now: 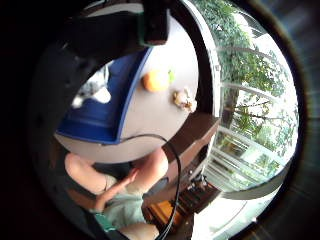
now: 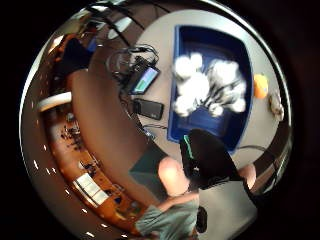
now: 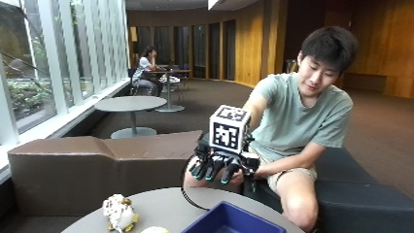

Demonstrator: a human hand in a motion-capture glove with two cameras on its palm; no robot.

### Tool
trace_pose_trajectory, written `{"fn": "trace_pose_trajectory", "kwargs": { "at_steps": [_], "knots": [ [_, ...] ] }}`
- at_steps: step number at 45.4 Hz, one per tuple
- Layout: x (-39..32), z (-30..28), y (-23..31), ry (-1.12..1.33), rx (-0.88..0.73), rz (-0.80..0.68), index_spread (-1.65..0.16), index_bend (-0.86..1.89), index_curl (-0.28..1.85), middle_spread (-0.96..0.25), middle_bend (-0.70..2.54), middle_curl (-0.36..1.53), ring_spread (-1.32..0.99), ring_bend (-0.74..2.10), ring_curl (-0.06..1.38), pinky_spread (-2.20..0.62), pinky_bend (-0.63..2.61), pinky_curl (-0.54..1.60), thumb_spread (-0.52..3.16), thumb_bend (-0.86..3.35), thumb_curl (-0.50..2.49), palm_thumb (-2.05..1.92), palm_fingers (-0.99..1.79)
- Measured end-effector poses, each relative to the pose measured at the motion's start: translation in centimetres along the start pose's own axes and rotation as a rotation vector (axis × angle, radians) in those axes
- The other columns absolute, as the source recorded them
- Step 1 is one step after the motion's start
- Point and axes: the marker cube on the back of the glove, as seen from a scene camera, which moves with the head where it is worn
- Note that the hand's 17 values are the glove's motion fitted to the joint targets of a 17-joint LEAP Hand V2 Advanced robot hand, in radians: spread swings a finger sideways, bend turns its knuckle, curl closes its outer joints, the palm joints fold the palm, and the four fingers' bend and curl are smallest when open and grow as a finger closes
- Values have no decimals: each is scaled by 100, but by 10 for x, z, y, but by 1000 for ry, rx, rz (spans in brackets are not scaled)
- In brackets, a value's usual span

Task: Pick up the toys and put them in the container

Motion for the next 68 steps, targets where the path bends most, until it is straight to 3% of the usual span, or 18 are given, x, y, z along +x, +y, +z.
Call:
{"fn": "trace_pose_trajectory", "kwargs": {
  "at_steps": [15,30,39,44,54,58,60,66,68],
  "knots": [
    [67,-45,29,-19,88,15,-19,5,41,4,10,38,0,30,37,4,105,37,127,-3,56,15,-35],
    [157,-36,14,-136,48,-5,-23,12,32,-3,13,31,1,18,34,6,90,32,137,0,47,18,-22],
    [197,34,-39,-128,-128,-4,-24,12,30,-8,13,28,0,18,34,5,86,31,140,0,45,21,-18],
    [208,107,-74,-151,-232,-25,-25,12,28,-9,12,27,-1,18,33,5,87,32,141,1,44,25,-20],
    [217,247,-94,-307,-278,-8,-25,12,26,-6,8,22,0,15,31,5,98,35,140,4,45,35,-24],
    [217,268,-100,-315,-152,20,-28,27,31,-8,7,20,0,15,30,4,98,35,140,7,46,43,-12],
    [216,269,-103,-331,-98,34,-28,44,34,-13,21,22,-5,25,31,2,84,31,143,14,49,55,22],
    [211,268,-104,-393,-34,81,-27,36,32,-21,54,33,-26,66,39,-21,76,26,120,19,61,77,104],
    [210,268,-102,-398,-28,99,-26,36,33,-23,57,35,-29,72,42,-24,75,27,111,19,64,80,108]
  ]
}}
